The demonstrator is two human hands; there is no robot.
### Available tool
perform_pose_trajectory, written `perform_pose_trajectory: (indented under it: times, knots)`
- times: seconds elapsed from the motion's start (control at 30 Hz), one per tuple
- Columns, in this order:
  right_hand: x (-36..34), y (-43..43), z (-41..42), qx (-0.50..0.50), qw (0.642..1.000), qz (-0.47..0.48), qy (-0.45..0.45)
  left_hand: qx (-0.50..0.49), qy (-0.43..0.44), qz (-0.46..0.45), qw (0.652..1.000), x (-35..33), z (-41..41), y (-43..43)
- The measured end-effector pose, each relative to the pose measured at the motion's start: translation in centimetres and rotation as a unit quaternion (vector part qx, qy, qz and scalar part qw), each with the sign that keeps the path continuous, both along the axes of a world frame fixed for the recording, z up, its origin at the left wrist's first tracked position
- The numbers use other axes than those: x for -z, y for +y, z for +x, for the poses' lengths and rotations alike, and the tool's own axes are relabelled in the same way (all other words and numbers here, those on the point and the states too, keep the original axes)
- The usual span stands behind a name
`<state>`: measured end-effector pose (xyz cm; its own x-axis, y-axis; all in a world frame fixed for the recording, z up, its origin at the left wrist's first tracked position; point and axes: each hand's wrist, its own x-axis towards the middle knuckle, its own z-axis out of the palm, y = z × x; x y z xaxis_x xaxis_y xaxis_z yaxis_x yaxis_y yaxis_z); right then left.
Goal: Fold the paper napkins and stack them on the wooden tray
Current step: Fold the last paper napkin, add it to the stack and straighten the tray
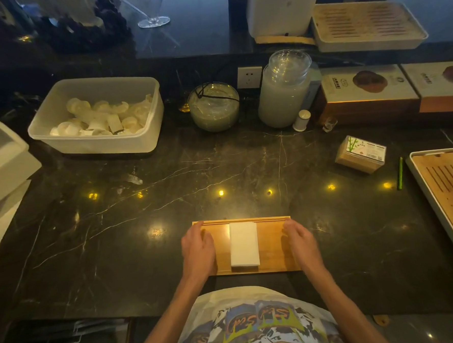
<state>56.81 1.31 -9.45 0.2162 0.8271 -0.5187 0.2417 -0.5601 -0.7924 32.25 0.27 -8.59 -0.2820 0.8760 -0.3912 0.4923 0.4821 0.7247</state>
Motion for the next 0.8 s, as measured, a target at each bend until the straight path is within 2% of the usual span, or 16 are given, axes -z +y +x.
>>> perform_pose_trajectory:
  times: [0.07,0.1,0.13,0.2,0.3,0.57,0.8]
  knots:
    - [0.7,-0.2,1.6,-0.008,0.993,-0.011,-0.114,-0.017,0.057,-0.024,0.998,0.4,-1.2,-0.2]
    - [0.9,-0.2,2.1,-0.007,0.991,-0.037,-0.129,-0.023,0.068,-0.057,0.996,0.6,-1.7,-0.3]
    - [1.1,-0.3,2.4,0.004,0.992,-0.061,-0.11,-0.027,0.068,-0.094,0.993,0.8,-2.1,-0.4]
    - [1.1,-0.8,2.3,0.033,0.995,-0.088,-0.015,-0.024,0.039,-0.14,0.989,1.2,-2.4,-0.6]
    - [1.0,-1.3,2.0,0.022,0.993,-0.097,0.057,-0.028,0.0,-0.137,0.99,1.5,-2.0,-0.7]
    - [0.3,0.8,2.6,0.039,0.996,-0.06,0.06,-0.01,-0.025,-0.094,0.995,1.4,-1.9,2.6]
    - [0.0,2.7,2.0,-0.009,0.997,-0.042,0.061,0.011,-0.021,-0.091,0.996,2.4,-2.5,5.4]
